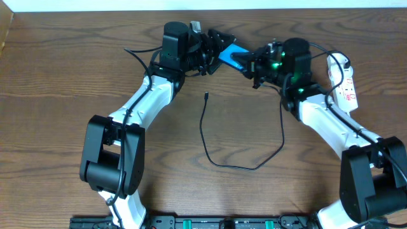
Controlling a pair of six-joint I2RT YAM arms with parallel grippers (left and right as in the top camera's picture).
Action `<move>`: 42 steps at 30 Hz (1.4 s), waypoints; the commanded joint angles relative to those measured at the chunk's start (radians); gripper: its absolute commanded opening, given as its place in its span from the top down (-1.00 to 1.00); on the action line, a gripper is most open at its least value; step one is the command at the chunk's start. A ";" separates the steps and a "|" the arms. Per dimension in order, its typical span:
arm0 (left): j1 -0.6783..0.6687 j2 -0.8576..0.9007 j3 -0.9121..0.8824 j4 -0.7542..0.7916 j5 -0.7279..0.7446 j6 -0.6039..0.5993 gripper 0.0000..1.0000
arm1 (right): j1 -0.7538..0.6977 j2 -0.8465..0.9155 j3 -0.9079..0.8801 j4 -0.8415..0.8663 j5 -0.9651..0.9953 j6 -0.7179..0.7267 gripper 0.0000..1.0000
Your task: Plug charger to phone and switch on socket
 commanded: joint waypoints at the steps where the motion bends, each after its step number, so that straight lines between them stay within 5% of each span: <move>1: 0.004 -0.022 0.004 0.003 -0.021 -0.040 -0.37 | 0.035 0.003 0.018 0.009 0.051 0.022 0.97; 13: 0.062 -0.022 0.004 0.008 -0.009 -0.170 -0.02 | 0.040 0.003 0.018 0.014 0.054 -0.018 0.97; 26: 0.098 -0.022 0.004 0.175 0.148 -0.302 0.02 | 0.043 0.003 0.018 0.051 0.100 -0.117 0.98; 42: 0.098 -0.022 0.004 0.175 0.199 -0.385 0.18 | 0.118 0.003 0.018 0.051 0.201 -0.154 0.98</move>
